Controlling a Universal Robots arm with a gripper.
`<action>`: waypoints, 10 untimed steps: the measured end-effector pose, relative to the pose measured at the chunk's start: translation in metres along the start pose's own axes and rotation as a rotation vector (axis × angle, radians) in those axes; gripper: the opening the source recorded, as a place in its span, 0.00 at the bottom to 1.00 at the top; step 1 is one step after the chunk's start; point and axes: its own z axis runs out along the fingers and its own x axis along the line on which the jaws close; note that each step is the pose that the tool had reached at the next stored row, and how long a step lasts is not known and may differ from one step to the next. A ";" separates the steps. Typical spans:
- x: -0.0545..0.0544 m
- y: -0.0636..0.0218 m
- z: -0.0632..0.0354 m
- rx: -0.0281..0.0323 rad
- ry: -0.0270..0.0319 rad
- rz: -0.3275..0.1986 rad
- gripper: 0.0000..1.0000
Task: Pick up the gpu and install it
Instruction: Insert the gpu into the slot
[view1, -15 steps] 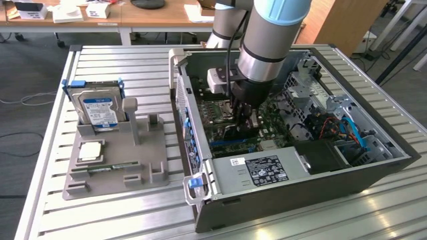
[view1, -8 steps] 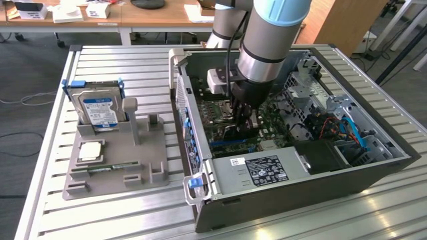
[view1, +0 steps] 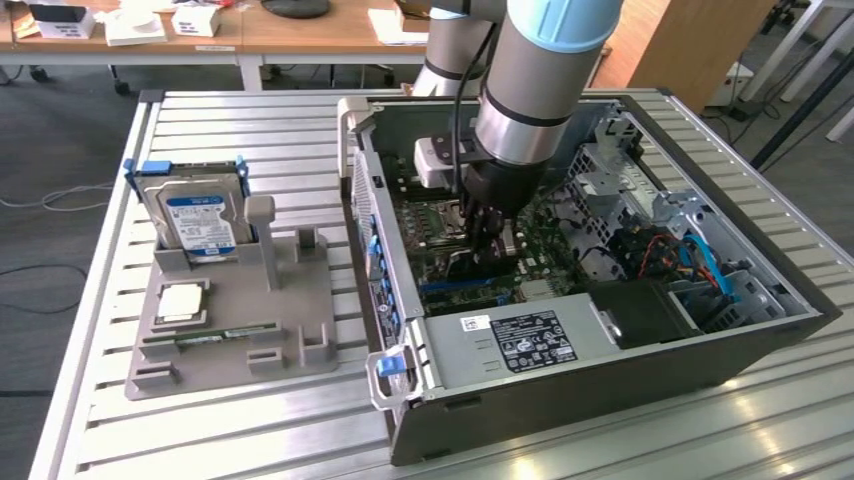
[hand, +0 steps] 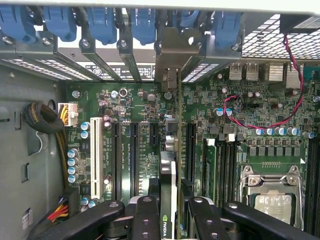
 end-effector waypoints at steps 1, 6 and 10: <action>0.000 0.0000 0.0000 0.0000 0.0000 0.000 0.27; 0.000 0.0001 0.0001 0.0000 0.0000 0.001 0.27; 0.000 0.0001 0.0002 0.0001 0.0000 0.004 0.27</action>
